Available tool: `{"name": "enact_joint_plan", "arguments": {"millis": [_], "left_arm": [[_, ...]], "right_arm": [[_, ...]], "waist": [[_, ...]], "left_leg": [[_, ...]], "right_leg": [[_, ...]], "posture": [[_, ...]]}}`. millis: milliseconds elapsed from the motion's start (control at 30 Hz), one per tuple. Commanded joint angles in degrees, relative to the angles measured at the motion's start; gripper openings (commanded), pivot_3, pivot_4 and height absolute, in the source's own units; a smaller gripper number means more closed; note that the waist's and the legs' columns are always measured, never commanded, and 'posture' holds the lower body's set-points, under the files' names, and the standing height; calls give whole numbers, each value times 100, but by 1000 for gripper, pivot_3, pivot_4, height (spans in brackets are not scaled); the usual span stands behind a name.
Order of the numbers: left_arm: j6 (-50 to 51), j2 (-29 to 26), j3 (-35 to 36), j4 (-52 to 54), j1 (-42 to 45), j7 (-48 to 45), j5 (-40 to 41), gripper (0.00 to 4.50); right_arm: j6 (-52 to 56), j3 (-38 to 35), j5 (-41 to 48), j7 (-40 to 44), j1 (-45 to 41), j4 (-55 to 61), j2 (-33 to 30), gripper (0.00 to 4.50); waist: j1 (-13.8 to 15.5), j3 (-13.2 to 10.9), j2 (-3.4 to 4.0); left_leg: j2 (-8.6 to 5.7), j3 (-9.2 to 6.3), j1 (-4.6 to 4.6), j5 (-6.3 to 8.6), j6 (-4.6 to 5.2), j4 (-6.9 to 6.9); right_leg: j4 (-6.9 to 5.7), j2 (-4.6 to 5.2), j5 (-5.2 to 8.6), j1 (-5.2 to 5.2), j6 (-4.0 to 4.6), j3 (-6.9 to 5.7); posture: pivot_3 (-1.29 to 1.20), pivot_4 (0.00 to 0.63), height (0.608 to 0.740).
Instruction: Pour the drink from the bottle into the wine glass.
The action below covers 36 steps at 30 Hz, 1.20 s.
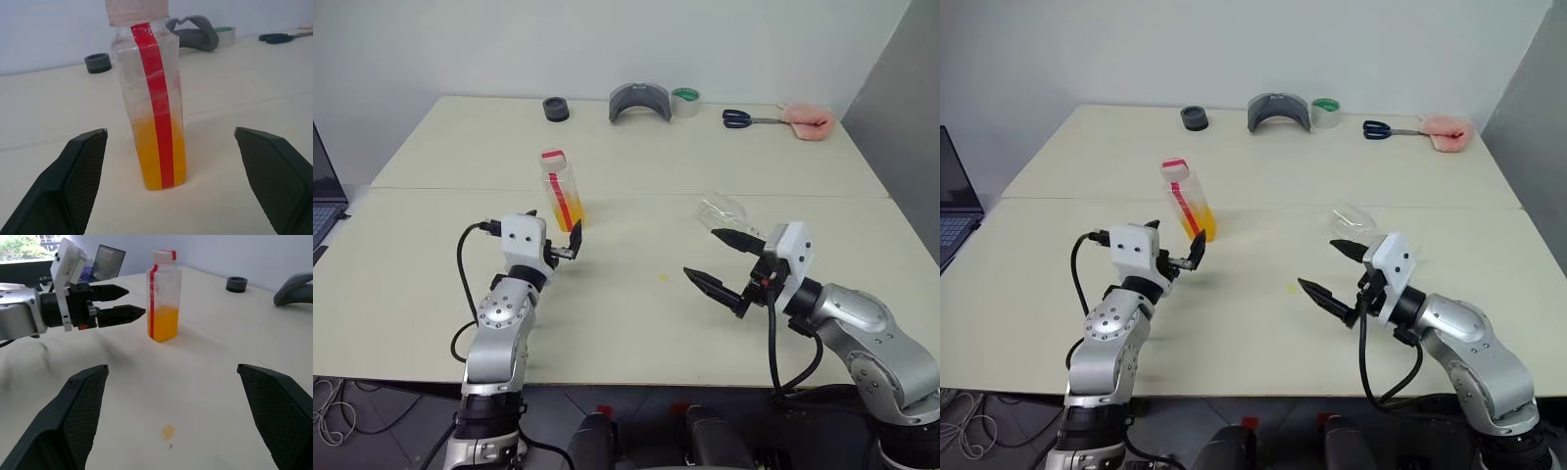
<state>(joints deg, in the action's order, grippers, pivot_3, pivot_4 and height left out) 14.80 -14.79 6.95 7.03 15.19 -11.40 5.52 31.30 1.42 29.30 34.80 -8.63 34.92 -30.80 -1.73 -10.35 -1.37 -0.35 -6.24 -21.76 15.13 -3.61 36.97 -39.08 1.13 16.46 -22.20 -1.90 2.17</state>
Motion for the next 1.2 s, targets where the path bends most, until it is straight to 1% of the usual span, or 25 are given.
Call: {"name": "enact_joint_plan", "arguments": {"millis": [33,333,600,933,1200], "left_arm": [[96,-56,45,-97,280,38,6,4479],[198,54,-92,-547,885,142,-48,4479],[-9,3,30,-1190,1380,268,-80,4479],[-400,42,44,-2208,2119,549,-228,4479],[-548,140,60,-2727,2507,844,-247,4479]], "right_arm": [[-187,97,-238,-26,-109,167,-48,4500],[-304,249,-471,-15,-110,187,12,4500],[-328,275,-527,26,-204,132,48,4500],[-254,494,-391,354,-939,-210,151,4500],[-291,578,-424,462,-1187,-395,253,4500]], "waist": [[0,0,0],[0,0,0],[0,-1,-1],[-2,-1,-1],[0,-1,-2]], "left_leg": [[0,0,0,0,0,0],[-1,0,-2,-1,-1,1],[-1,-1,-2,-1,-1,0],[-2,-2,-3,-1,-2,1],[-4,-1,-8,-1,-2,1]], "right_leg": [[0,0,0,-1,0,0],[1,1,-1,-2,-2,-1],[1,1,-1,-2,-2,0],[3,1,-2,-3,-4,-3],[5,5,-3,-6,-5,-2]], "posture": [[0,150,740],[0,150,740],[0,150,740],[0,150,740],[0,150,740]]}}
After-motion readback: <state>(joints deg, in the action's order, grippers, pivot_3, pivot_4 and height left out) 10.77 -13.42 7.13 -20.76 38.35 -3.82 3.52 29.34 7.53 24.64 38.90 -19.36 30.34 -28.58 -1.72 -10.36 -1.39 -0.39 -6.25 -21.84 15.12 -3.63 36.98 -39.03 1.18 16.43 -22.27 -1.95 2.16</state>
